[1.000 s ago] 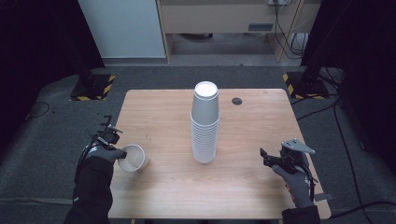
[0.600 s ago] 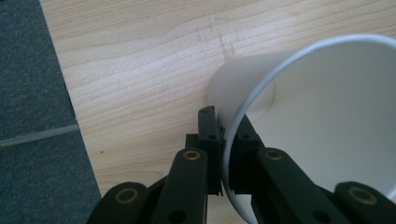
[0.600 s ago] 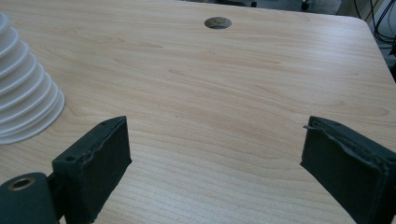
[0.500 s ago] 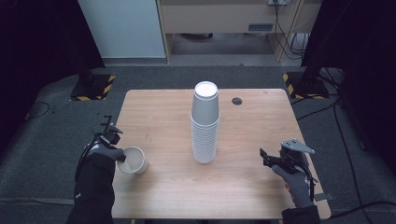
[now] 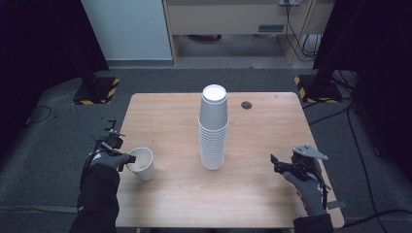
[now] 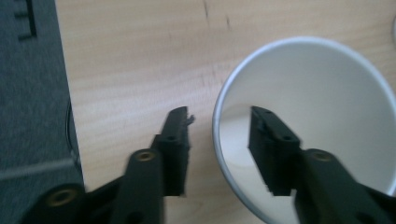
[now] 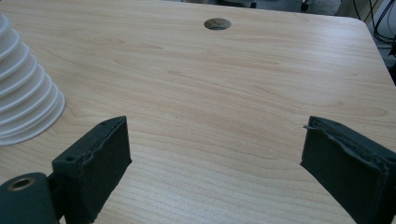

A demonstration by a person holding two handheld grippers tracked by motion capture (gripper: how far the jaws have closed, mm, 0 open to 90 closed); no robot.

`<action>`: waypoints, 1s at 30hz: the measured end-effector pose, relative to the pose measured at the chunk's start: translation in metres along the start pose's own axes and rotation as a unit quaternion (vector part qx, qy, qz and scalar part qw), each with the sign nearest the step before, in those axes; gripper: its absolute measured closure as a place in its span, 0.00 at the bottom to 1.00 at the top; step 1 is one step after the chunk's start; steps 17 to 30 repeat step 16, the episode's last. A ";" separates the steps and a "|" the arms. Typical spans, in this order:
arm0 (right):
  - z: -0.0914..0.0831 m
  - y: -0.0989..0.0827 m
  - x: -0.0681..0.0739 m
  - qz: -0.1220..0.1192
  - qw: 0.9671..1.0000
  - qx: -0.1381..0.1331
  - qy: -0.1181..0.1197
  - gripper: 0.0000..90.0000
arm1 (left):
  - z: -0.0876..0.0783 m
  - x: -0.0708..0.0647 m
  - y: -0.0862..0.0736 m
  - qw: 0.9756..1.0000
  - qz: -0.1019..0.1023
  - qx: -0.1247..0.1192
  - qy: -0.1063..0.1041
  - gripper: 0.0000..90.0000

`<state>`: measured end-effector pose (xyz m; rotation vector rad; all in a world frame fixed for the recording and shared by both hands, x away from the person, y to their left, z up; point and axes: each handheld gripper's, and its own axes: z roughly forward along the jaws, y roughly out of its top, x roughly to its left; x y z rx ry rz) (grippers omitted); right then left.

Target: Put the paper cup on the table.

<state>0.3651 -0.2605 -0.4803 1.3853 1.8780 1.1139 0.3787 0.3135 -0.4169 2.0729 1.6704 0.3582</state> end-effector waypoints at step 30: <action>0.002 -0.003 -0.002 0.003 1.000 0.011 -0.010 0.08 | -0.018 -0.014 -0.039 0.956 0.024 -0.294 0.003 0.42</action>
